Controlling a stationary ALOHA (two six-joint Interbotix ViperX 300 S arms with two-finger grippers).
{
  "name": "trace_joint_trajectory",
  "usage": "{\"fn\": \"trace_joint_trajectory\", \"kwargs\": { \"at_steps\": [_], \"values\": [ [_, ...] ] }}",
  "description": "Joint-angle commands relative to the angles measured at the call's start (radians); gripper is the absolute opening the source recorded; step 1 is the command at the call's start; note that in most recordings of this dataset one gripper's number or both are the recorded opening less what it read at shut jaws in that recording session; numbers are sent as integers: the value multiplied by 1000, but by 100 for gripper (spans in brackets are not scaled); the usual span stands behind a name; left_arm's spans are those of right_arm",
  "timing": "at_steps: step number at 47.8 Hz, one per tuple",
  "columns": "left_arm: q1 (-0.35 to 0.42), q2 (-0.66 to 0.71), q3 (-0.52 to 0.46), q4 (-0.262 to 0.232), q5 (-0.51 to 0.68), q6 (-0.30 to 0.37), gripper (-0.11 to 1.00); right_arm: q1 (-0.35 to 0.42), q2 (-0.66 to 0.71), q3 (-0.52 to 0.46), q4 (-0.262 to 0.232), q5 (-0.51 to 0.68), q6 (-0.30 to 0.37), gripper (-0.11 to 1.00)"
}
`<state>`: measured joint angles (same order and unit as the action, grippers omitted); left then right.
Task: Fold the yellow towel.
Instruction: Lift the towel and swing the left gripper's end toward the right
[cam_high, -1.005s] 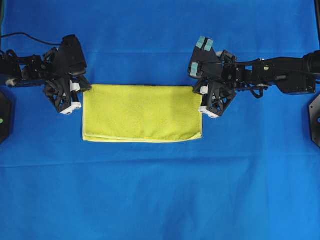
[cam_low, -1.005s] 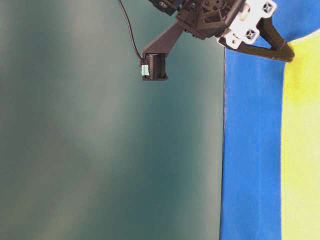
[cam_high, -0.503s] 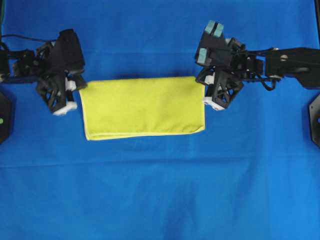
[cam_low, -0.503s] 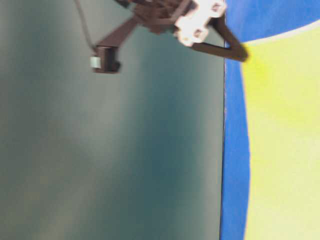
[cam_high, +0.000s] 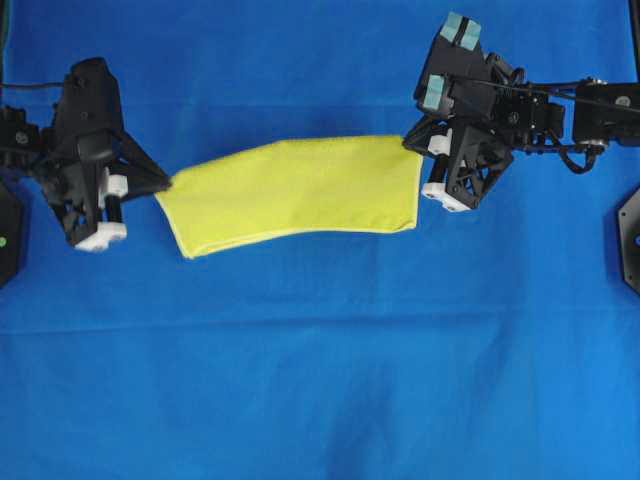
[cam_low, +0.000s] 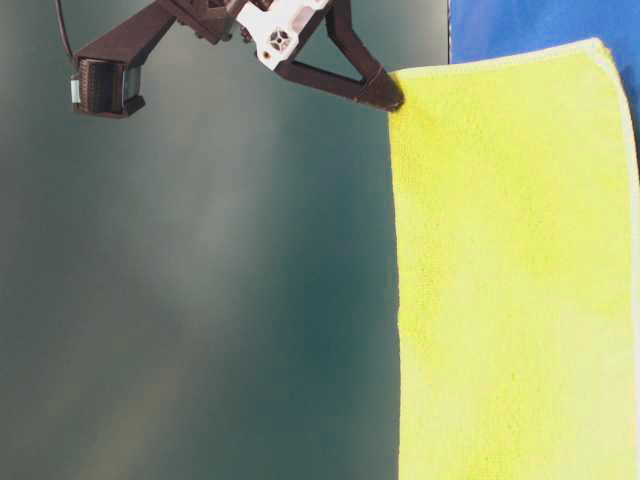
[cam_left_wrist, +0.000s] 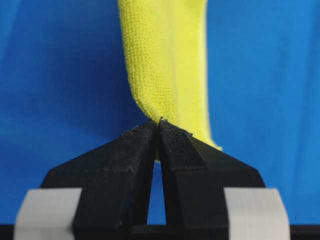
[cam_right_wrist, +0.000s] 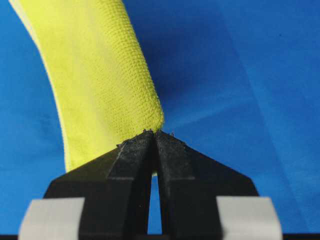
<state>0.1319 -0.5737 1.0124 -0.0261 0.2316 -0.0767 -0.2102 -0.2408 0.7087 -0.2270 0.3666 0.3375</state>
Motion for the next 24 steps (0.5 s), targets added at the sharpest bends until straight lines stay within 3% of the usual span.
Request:
{"fn": "trace_joint_trajectory", "kwargs": {
  "at_steps": [1,13,24],
  "values": [
    [-40,2,-14,0,-49,-11,2,-12,-15,-20,-9,-8,2,2],
    [-183,83,-54,0,-253,-14,2,-117,-9,-31,-43,-77,2,2],
    [-242,270,-207,0,-345,28,2,-216,31,-80,-67,-166,-5,2]
  ]
}}
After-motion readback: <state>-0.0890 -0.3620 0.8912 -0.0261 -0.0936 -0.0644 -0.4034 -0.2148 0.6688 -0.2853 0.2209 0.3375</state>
